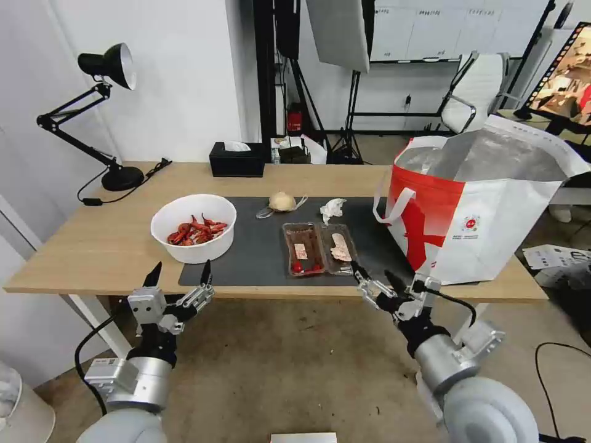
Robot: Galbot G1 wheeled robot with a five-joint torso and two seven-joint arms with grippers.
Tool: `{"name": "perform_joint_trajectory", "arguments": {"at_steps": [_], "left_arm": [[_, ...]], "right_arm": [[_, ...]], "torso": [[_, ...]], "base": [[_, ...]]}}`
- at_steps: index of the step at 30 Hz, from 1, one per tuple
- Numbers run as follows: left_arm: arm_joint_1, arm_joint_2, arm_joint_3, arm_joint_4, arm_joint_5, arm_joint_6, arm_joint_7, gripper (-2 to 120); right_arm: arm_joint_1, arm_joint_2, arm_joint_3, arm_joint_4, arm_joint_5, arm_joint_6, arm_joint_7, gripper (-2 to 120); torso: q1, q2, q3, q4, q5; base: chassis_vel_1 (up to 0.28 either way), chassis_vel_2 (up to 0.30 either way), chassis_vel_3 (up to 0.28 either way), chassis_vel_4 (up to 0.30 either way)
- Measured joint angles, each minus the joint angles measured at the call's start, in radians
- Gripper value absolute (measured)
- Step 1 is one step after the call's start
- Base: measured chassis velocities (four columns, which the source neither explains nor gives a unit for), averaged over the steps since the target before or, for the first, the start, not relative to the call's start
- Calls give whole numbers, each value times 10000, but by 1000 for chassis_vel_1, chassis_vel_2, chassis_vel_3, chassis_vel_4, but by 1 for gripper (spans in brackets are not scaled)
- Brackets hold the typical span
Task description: Pick up the trash from the table and place it into the takeout bag.
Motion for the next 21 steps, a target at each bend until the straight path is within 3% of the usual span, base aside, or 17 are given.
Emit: {"name": "perform_joint_trajectory", "arguments": {"at_steps": [2,8,21], "left_arm": [[-127,70,16,90,-72,23,0,100],[-214,114,94,180,-347,28,-30,100],[-272,398,99,179,-1022,235,-86,100]], "right_arm": [[90,115,52,63,1249,0,554,100],[285,358,59,80,2913,161,1246,100],[1068,809,-881,-555,3512,1274,1799,100]], "torso": [[0,0,0,-5,0],[0,0,0,-3,0],[-1,1,0,-5,0]], "base": [[0,0,0,0],[0,0,0,0],[0,0,0,0]]}}
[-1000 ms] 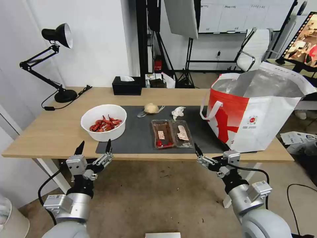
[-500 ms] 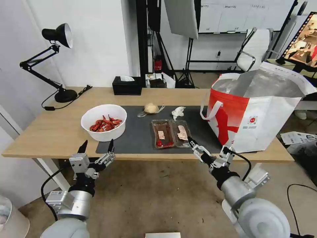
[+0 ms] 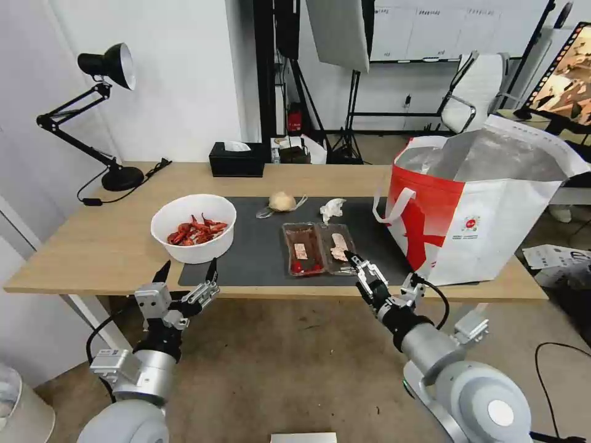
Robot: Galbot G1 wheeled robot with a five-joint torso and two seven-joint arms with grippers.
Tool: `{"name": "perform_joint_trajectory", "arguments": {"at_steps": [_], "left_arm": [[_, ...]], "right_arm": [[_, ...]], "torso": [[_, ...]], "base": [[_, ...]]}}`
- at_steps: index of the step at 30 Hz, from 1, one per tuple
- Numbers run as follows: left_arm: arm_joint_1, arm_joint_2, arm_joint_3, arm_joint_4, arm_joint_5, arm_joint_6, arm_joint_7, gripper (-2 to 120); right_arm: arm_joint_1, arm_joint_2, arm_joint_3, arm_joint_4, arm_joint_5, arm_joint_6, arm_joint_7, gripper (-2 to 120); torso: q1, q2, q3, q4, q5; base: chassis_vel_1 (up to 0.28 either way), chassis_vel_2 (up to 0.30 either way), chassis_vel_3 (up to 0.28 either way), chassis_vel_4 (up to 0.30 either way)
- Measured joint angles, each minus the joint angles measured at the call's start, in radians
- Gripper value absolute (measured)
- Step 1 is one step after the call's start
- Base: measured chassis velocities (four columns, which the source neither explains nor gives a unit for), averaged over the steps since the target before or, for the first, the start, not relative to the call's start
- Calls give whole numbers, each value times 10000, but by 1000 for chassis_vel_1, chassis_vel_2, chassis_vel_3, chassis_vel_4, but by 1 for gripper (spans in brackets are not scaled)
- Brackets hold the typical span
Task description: Pick up the trash from the table and place it into the takeout bag.
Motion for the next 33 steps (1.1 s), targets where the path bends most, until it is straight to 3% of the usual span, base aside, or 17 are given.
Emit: {"name": "perform_joint_trajectory", "arguments": {"at_steps": [7,16,21,33], "left_arm": [[76,58,-13,27,8,19,-6,100],[230,48,-43,100,62,23,-17,100],[385,29,-117,82,84,10,-18,100],[471,-35,-155,84,137,-18,-18,100]], "right_arm": [[1156,227,-696,-1070,-34,117,451,100],[3039,1082,-1278,-2795,-267,-141,2065,100],[3069,1421,-1358,-3080,-493,-288,2445,100],[3299,1447,-1295,-3288,-446,-377,2708,100]], "torso": [[0,-1,0,2,0],[1,-1,1,3,0],[1,-1,0,2,0],[0,0,-1,1,1]], "base": [[0,0,0,0],[0,0,0,0],[0,0,0,0],[0,0,0,0]]}}
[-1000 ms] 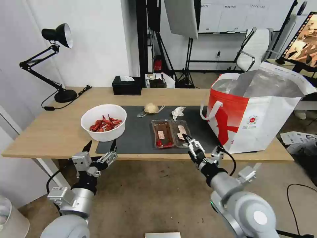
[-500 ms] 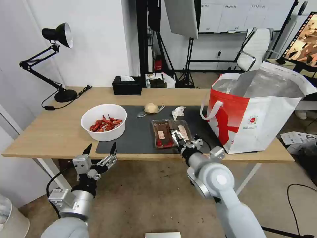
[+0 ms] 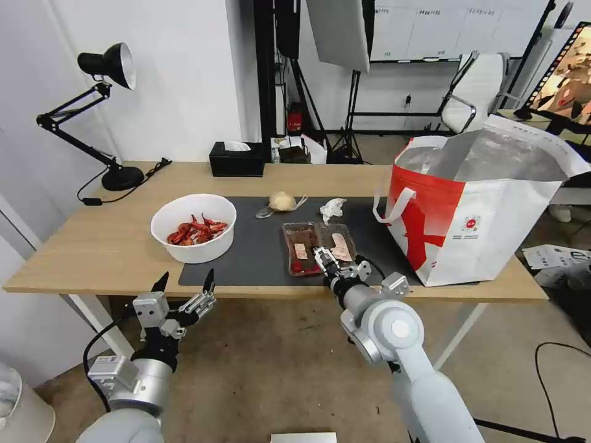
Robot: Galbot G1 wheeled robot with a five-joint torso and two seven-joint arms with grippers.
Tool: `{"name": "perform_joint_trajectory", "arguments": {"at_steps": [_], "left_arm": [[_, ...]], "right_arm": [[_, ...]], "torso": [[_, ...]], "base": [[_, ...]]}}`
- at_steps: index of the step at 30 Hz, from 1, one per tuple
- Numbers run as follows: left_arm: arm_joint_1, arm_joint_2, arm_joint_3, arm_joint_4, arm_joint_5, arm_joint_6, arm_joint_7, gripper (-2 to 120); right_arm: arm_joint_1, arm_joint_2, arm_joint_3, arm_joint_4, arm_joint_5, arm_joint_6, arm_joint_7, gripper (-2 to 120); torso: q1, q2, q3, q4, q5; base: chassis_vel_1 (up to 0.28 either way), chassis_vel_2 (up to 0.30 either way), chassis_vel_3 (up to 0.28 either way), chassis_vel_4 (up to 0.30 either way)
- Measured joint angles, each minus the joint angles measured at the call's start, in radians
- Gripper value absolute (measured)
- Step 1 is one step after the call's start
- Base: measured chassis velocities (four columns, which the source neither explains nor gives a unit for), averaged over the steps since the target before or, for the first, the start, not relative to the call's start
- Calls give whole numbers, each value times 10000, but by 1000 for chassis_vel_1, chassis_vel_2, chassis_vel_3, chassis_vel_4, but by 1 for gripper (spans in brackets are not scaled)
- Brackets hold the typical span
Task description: Pick up the trash from the table and place it into the takeout bag.
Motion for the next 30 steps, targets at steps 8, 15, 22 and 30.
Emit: {"name": "perform_joint_trajectory", "arguments": {"at_steps": [8,15,22,30], "left_arm": [[45,21,-64,-55,3,-15,0,100],[196,44,-123,-169,-4,-36,-4,100],[235,50,-136,-199,2,-44,-6,100],[229,-3,-106,-196,20,-214,-7,100]], "right_arm": [[140,151,30,-98,-13,-17,199,100],[207,281,272,-129,-79,166,434,100],[209,225,412,-21,-149,336,337,100],[173,-312,267,-12,-1473,440,-1710,100]], "torso": [[-1,0,0,0,0],[0,0,1,0,0],[0,0,1,0,1],[0,0,1,-1,1]], "base": [[0,0,0,0],[0,0,0,0],[0,0,0,0],[0,0,0,0]]}}
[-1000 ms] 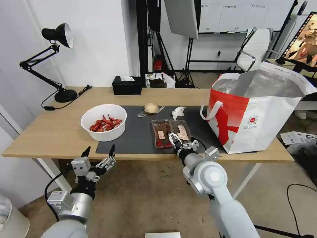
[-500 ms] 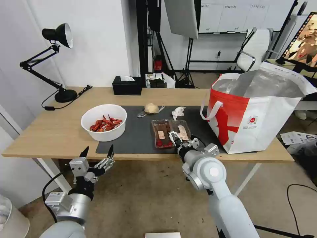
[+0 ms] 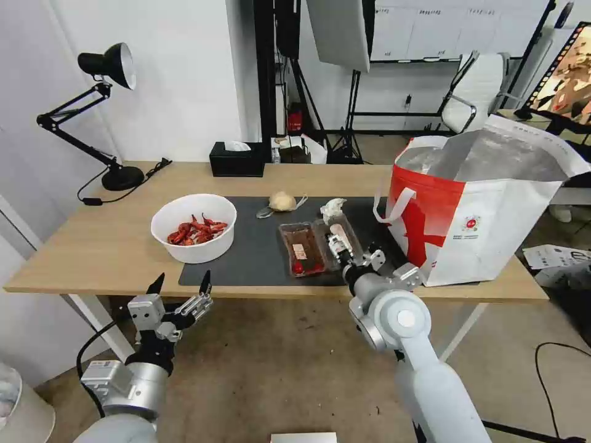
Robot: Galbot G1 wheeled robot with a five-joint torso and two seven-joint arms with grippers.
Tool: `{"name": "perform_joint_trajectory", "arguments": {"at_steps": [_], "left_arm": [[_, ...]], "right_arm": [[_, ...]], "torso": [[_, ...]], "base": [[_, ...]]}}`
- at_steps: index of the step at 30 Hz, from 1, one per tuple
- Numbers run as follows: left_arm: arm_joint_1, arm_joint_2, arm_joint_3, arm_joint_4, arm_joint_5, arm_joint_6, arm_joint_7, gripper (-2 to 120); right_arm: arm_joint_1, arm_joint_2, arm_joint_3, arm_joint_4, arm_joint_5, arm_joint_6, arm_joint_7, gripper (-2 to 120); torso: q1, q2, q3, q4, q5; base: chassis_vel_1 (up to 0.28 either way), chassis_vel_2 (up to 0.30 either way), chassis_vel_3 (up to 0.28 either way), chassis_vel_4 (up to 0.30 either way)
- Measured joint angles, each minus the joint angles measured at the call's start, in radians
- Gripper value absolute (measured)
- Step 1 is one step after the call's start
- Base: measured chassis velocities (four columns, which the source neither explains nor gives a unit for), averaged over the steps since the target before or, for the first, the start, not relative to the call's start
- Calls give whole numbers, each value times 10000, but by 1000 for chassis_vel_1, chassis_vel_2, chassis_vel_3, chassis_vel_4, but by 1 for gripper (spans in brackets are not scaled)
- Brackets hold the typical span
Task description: Pick up the trash from the table and place it into the takeout bag.
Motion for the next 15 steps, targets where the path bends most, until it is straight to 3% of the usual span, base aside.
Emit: {"name": "perform_joint_trajectory", "arguments": {"at_steps": [4,7,8,9,11,15], "left_arm": [[12,-14,-8,8,5,-41,0,100],[17,-21,-16,9,7,-47,1,100],[27,-30,-38,9,9,-50,1,100],[27,-30,-38,9,9,-50,1,100],[53,-56,-65,9,22,-55,2,100],[82,-87,-91,9,53,-64,2,100]], "right_arm": [[212,-309,-233,-204,-703,-273,-1260,100],[546,-459,-461,-372,-613,-775,-1529,100],[997,-497,-716,-564,-120,-1396,-1231,100],[997,-497,-716,-564,-120,-1396,-1231,100],[1644,-329,-1055,-1039,790,-1968,-151,100],[2313,77,-1257,-1747,1473,-2144,1123,100]], "torso": [[0,0,0,0,0],[0,0,0,-1,0],[0,0,0,-1,0],[0,0,0,-1,0],[0,0,0,2,-1],[2,0,1,4,-1]], "base": [[0,0,0,0],[0,0,0,0],[0,0,0,0],[0,0,0,0],[0,0,0,0],[0,0,0,0]]}}
